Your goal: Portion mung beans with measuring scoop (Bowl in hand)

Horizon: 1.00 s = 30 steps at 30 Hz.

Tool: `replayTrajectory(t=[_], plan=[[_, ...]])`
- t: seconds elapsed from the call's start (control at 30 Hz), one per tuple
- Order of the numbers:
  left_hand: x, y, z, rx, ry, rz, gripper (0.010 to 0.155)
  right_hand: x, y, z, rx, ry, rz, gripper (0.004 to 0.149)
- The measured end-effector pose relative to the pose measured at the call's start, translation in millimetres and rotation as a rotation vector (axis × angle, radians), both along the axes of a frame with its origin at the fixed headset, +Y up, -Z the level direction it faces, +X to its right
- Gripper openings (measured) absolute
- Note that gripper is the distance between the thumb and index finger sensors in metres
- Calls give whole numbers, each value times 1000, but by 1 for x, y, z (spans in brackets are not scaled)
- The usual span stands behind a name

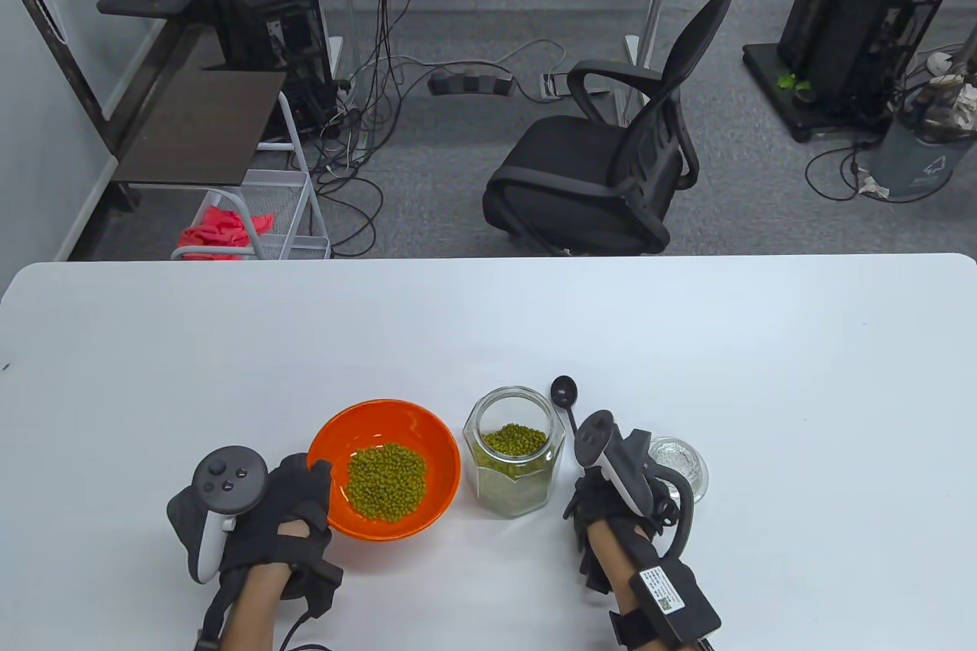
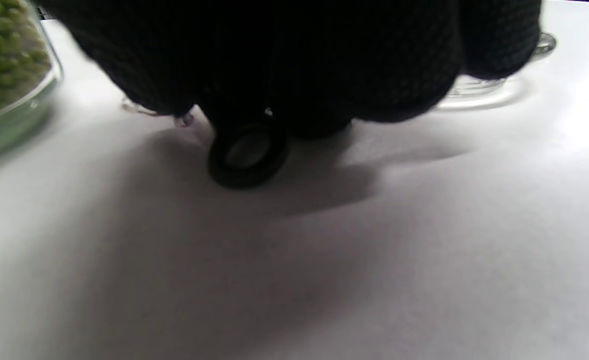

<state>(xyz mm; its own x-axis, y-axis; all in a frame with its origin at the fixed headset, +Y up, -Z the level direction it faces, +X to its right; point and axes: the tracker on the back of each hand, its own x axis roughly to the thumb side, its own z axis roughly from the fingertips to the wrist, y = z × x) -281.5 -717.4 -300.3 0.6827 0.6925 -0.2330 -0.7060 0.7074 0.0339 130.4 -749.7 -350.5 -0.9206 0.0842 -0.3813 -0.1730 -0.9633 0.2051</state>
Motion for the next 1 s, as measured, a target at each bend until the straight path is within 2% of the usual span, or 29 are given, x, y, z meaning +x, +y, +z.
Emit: replayTrajectory(t=[0.2, 0.37, 0.57, 0.7, 1.0], plan=[[0, -3, -1, -15, -4, 8, 53, 1, 2, 0, -17, 0, -18, 45], [0, -3, -1, -22, 1, 2, 53, 8, 16, 2, 19, -28, -83, 51], [0, -3, -1, -29, 12, -5, 53, 16, 41, 9, 146, -34, -152, 54], [-1, -4, -1, -46, 14, -22, 53, 20, 52, 22, 265, 28, -194, 59], [-1, -9, -2, -86, 36, -38, 54, 46, 48, 46, 488, 98, -212, 72]])
